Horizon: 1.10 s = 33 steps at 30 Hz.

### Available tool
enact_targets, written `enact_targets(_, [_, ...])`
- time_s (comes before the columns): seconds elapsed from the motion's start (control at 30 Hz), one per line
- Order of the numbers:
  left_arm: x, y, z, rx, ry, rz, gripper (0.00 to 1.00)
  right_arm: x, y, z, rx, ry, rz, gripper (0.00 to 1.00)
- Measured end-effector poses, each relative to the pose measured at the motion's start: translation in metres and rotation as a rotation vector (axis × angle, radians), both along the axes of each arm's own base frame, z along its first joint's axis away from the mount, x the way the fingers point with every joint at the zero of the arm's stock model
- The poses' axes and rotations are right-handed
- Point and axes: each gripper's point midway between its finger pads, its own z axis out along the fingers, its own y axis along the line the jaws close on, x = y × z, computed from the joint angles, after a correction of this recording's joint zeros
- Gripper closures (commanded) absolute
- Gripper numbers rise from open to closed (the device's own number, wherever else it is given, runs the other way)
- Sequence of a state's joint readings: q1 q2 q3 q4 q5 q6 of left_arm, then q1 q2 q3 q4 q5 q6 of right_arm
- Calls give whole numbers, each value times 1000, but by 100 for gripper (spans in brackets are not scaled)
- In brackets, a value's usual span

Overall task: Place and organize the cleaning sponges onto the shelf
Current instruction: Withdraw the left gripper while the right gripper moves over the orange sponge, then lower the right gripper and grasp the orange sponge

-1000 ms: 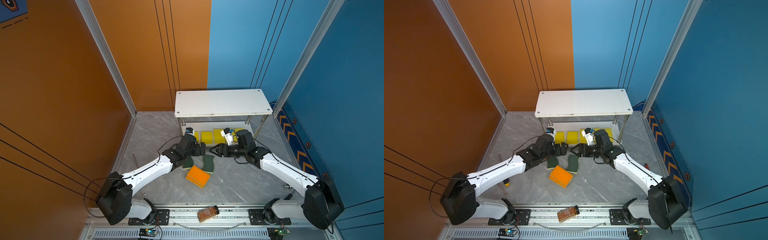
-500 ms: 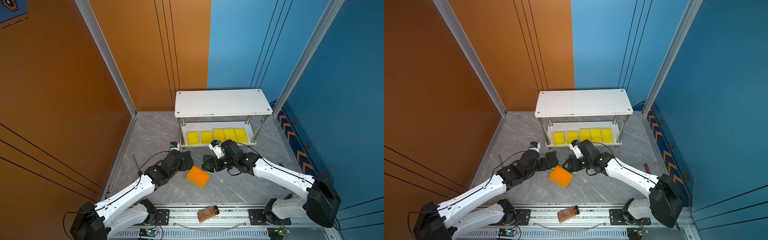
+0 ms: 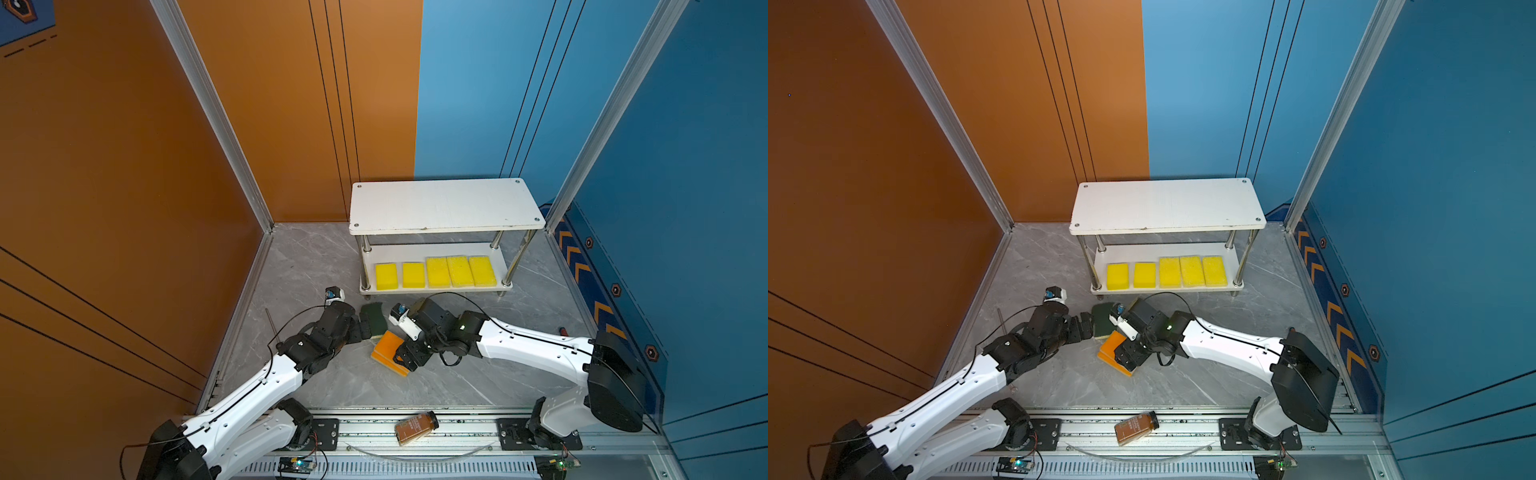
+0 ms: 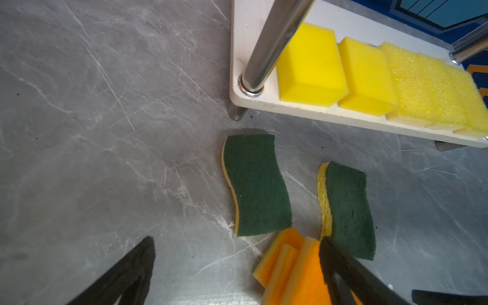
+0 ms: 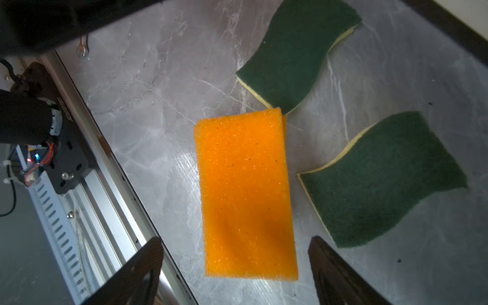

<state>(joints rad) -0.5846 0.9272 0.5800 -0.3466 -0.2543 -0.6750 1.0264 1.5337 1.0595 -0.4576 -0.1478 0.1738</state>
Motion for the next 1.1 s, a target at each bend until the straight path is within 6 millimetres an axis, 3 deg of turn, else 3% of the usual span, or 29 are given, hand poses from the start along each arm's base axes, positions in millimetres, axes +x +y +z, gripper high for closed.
enact_targets(0.47, [-3, 10, -10, -5, 29, 28, 2, -1, 5, -46, -213, -37, 95, 16])
enact_targets(1.1, [-1, 11, -16, -2, 50, 33, 2, 1, 3, -45, -231, -53, 96, 23])
